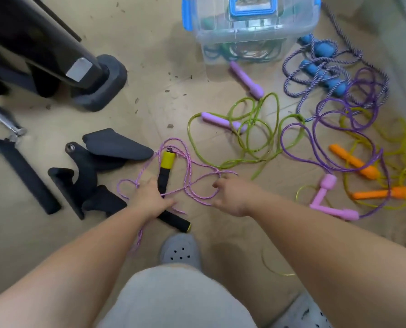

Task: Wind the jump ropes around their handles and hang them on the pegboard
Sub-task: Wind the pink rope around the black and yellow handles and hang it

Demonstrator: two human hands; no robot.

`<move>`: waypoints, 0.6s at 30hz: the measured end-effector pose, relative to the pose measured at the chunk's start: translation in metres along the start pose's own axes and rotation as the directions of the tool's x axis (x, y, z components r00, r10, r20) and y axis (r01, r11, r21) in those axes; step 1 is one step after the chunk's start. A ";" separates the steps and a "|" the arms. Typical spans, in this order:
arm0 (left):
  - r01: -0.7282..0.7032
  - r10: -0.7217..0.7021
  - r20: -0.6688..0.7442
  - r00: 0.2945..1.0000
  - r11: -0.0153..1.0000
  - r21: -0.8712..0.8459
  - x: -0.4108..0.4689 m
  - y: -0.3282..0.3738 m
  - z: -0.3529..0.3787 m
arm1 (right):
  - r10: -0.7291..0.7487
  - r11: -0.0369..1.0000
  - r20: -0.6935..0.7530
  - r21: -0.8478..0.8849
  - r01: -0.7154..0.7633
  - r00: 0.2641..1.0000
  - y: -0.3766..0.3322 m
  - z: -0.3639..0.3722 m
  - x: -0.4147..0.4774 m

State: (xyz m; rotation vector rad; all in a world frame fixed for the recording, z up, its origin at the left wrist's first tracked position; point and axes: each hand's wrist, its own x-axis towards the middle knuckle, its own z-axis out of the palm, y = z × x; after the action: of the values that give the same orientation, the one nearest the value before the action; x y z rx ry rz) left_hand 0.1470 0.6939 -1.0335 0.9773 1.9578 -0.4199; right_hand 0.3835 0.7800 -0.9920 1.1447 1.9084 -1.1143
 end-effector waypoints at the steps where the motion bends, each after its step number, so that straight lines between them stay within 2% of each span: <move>1: 0.016 -0.016 -0.025 1.000 1.000 0.000 0.006 -0.001 0.007 | 0.000 1.000 0.009 -0.012 0.000 1.000 -0.001 0.004 0.005; 5: 0.046 -0.054 -0.141 0.989 0.997 -0.065 0.021 -0.006 0.026 | 0.017 1.000 0.066 -0.009 -0.016 0.998 -0.006 0.017 0.014; 10: -0.073 0.033 -0.242 0.970 0.985 -0.156 0.019 -0.011 0.031 | 0.040 0.999 0.074 0.024 -0.042 0.996 -0.012 0.030 0.012; 14: -0.198 0.124 -0.281 0.952 0.946 -0.256 0.005 0.007 0.026 | 0.059 0.987 0.001 0.151 -0.059 0.998 -0.012 0.027 0.007; 17: -0.260 0.185 -0.290 0.939 0.934 -0.246 -0.001 0.025 0.013 | 0.032 0.969 -0.109 0.245 -0.004 0.994 -0.011 0.020 0.002; 18: -0.284 0.212 -0.292 0.933 0.931 -0.231 -0.001 0.031 0.009 | 0.031 0.939 -0.148 0.342 0.021 0.988 -0.010 0.018 0.001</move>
State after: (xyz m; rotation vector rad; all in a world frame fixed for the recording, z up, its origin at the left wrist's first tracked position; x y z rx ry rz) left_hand 0.1765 0.7077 -1.0356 1.1284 2.0216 0.1281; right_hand 0.3761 0.7619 -0.9974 1.4586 1.8674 -1.4340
